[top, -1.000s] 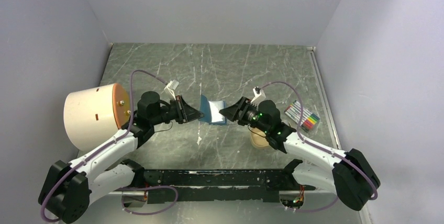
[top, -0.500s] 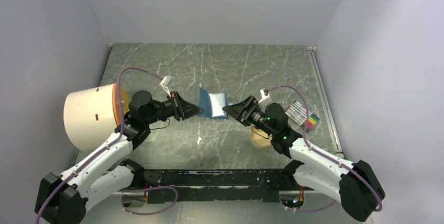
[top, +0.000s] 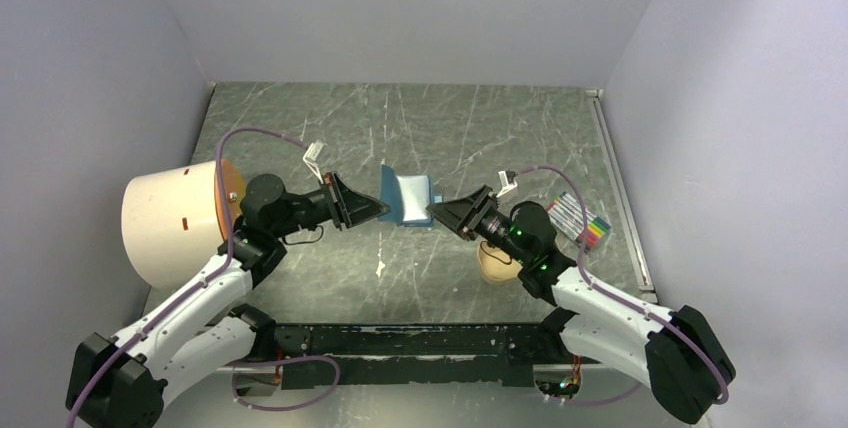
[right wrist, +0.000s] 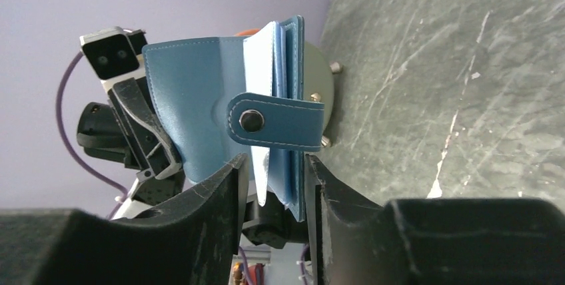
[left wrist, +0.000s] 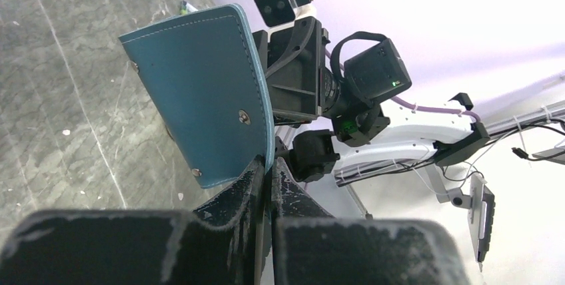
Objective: Put the credit cards into the card holder
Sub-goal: Open the card holder at the center of the board.
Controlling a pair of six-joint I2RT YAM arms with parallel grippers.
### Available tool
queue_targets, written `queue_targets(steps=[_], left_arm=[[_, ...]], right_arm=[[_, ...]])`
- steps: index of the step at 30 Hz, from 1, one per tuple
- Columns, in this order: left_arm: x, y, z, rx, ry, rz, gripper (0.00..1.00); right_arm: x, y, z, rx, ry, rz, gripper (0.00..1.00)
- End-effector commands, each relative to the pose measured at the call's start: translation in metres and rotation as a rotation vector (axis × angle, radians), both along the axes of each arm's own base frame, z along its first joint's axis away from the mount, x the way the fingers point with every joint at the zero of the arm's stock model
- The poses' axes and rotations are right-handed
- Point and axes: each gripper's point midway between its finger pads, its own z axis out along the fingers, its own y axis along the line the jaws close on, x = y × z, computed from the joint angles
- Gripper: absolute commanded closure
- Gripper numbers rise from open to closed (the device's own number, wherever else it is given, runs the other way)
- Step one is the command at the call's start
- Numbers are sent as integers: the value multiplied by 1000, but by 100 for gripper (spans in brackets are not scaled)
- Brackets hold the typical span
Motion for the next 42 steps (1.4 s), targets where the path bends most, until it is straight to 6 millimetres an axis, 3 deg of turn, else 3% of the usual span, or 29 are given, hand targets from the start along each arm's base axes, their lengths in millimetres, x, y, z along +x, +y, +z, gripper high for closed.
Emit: queue_targets(steps=[1,6,9,14,17,26,32,42], left_arm=[[-6,-1,15,-51,-54,-37,91],[-7,-2,16,-56,-61,-47,91],[-8,-1,16,-60,-64,-49,91],[-11,-1,16,-51,-69,-57,91],[-12,-1,15,-47,-68,-66,91],[-13,-1,10,-30,-65,-73,91],[-14,-2,11,-38,-66,-83,91],[-16,-2,8,-35,-69,-97,91]], right_arm=[[-4,1,21,80,-52,27,62],[-3,2,19,96,-60,26,74],[-1,3,17,74,-71,24,75],[0,-1,18,101,-93,6,69],[1,-2,23,87,-111,1,60],[5,-15,28,87,-116,-61,64],[8,-14,26,84,-103,-57,57],[16,-19,24,60,-103,-98,59]])
